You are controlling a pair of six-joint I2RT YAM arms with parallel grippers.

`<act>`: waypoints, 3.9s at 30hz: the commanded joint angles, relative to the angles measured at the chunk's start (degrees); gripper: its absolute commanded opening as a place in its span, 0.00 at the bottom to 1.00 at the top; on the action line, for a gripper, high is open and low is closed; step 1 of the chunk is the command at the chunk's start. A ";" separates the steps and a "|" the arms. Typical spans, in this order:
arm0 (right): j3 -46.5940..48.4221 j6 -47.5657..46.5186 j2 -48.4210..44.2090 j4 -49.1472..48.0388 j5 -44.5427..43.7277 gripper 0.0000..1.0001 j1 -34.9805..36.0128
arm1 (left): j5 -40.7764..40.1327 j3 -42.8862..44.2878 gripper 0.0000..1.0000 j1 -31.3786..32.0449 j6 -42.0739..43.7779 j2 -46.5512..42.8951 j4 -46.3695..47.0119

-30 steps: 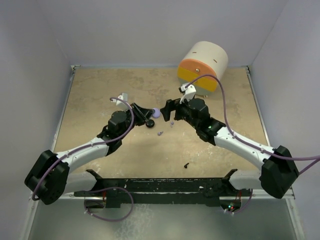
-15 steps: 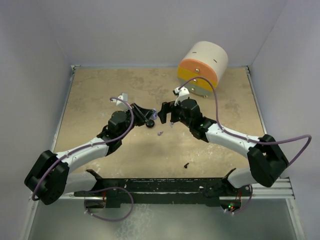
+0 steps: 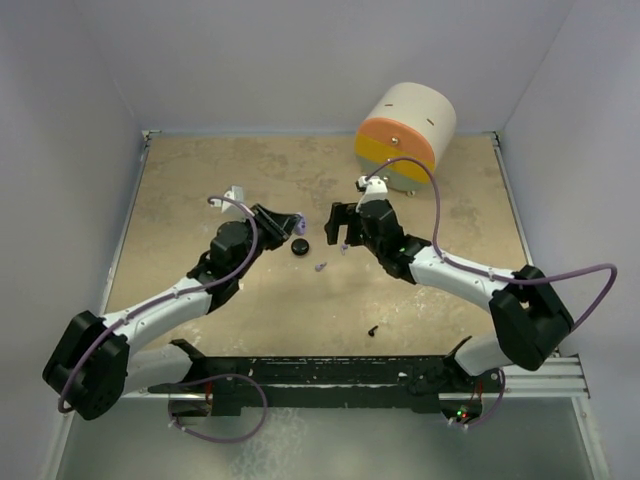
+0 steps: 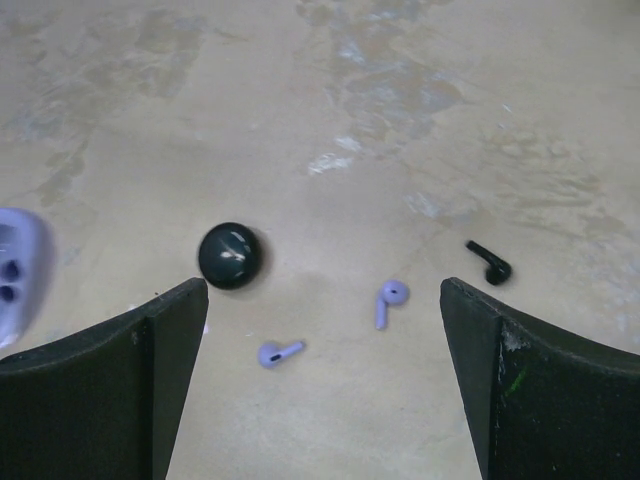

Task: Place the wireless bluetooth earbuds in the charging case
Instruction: Open the charging case, then pick up the earbud from the center of the board.

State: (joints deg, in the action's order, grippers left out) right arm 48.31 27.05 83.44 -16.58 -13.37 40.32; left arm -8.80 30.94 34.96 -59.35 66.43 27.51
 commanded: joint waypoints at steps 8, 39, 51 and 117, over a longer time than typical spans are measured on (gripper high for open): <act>-1.14 3.97 3.92 7.79 -5.88 0.90 -3.93 | 2.29 -3.55 0.00 -2.18 -4.90 -4.43 1.76; 8.38 -2.96 17.16 6.73 0.16 0.60 -3.43 | 7.04 -7.86 0.00 -2.35 -6.22 -8.64 2.30; 9.05 -3.38 19.73 7.15 0.91 0.56 -2.36 | 7.04 -8.32 0.00 -2.84 -6.11 -9.15 2.00; 6.54 -0.51 21.78 10.25 3.70 0.30 -1.45 | 7.58 -9.35 0.00 -4.20 -6.68 -11.24 0.84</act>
State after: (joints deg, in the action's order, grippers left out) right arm 55.90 25.61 103.88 -9.06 -10.90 38.72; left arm -1.72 21.61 31.14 -65.49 56.49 26.72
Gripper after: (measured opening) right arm 0.302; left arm 0.232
